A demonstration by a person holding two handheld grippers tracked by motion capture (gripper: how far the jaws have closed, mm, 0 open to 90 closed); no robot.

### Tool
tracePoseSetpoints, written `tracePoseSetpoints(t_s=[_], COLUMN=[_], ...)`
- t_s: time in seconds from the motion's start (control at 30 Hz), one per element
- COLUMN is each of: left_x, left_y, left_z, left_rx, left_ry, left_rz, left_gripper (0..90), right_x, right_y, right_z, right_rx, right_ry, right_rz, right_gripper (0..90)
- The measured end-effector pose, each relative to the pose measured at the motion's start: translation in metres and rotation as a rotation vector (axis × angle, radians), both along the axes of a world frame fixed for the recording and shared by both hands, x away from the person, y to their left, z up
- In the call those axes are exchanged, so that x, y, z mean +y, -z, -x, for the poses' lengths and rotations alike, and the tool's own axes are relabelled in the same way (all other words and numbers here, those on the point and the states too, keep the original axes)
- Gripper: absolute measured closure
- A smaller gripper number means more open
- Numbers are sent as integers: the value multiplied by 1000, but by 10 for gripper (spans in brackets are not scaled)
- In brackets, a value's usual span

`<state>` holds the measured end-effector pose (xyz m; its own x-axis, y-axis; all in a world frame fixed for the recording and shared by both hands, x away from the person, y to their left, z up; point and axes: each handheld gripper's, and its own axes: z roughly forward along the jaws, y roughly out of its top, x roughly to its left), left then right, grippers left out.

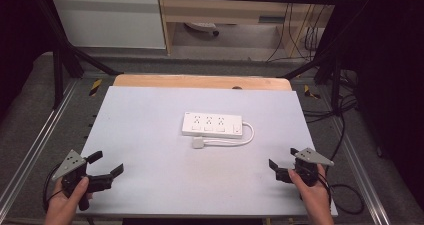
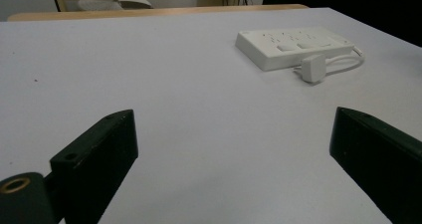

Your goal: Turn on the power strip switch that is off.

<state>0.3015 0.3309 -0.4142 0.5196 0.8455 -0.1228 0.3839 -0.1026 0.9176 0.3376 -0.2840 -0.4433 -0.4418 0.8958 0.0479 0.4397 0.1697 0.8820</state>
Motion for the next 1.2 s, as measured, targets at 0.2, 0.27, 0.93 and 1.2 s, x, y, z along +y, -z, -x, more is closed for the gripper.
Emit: tracePoseSetpoints(t_s=[0.2, 0.27, 0.93, 1.2], left_x=[-1, -1, -5, -6], left_y=[0, 0, 1, 2], left_z=[-1, -1, -2, -3], left_rx=[-6, -5, -1, 3], left_ry=[8, 10, 28, 35], left_rz=[-4, -7, -28, -29], left_gripper=[50, 50, 51, 51], right_x=[0, 0, -3, -1], right_y=[-1, -1, -12, -18], right_z=[0, 0, -2, 1], right_rx=[-2, -2, -17, -35], right_ry=[4, 2, 30, 32], right_rz=[0, 5, -29, -55], right_gripper=[58, 57, 55, 39])
